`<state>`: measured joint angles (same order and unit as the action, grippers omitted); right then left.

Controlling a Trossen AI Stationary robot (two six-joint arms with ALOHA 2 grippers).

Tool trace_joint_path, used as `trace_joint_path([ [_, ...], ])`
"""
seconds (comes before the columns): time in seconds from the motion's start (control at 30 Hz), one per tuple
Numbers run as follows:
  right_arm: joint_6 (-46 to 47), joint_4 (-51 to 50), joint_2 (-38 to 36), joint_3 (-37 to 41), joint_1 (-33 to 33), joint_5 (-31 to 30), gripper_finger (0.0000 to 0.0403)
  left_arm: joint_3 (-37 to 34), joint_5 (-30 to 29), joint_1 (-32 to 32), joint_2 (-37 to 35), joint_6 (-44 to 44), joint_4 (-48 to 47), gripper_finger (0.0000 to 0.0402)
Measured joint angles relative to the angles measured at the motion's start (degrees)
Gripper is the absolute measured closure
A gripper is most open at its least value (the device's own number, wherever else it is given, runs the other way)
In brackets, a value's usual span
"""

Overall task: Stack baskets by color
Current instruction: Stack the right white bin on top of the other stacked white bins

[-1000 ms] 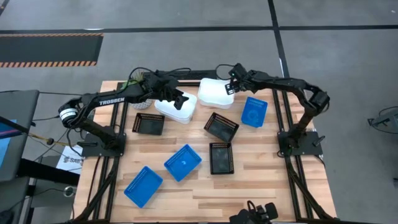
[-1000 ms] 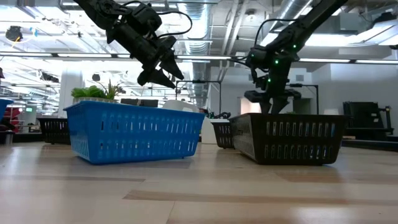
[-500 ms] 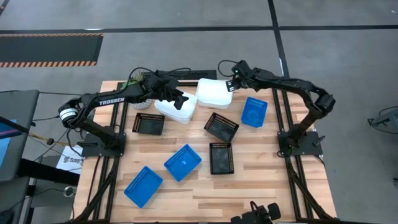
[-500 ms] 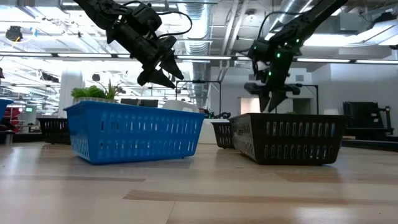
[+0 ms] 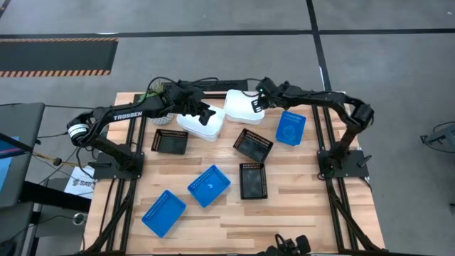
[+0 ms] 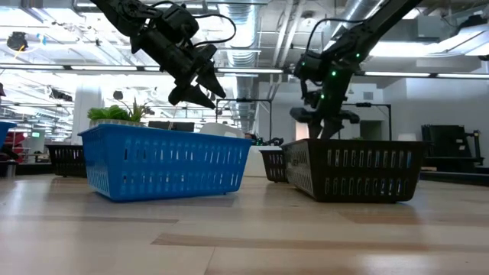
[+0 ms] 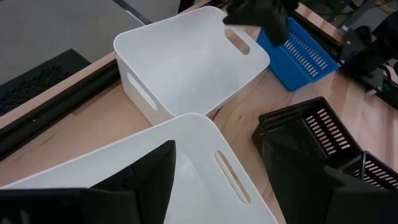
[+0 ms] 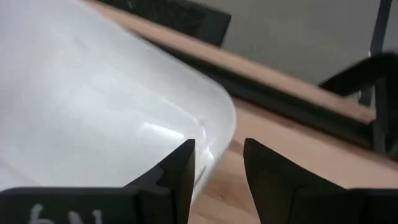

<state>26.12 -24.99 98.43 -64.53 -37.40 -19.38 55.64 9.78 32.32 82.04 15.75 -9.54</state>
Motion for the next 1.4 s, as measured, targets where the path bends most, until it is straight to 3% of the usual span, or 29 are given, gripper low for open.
trace_joint_path([
  [0.4,1.06,-0.80,5.32,0.00,0.63,5.68,0.0258,0.00,-0.05,0.00,0.02,0.79,-0.02,0.0173],
  [0.7,1.49,0.72,5.67,0.00,0.49,5.65,0.0389,0.00,-0.09,0.00,0.02,0.79,0.00,0.0173],
  [1.03,0.55,1.25,2.66,-2.79,-0.69,2.78,0.0397,0.00,-0.11,0.02,0.04,1.44,-0.02,0.0173],
  [1.4,-1.77,0.99,-9.19,-5.73,-1.38,-3.26,0.0400,0.00,-4.67,0.00,0.04,3.51,0.75,0.0173],
])
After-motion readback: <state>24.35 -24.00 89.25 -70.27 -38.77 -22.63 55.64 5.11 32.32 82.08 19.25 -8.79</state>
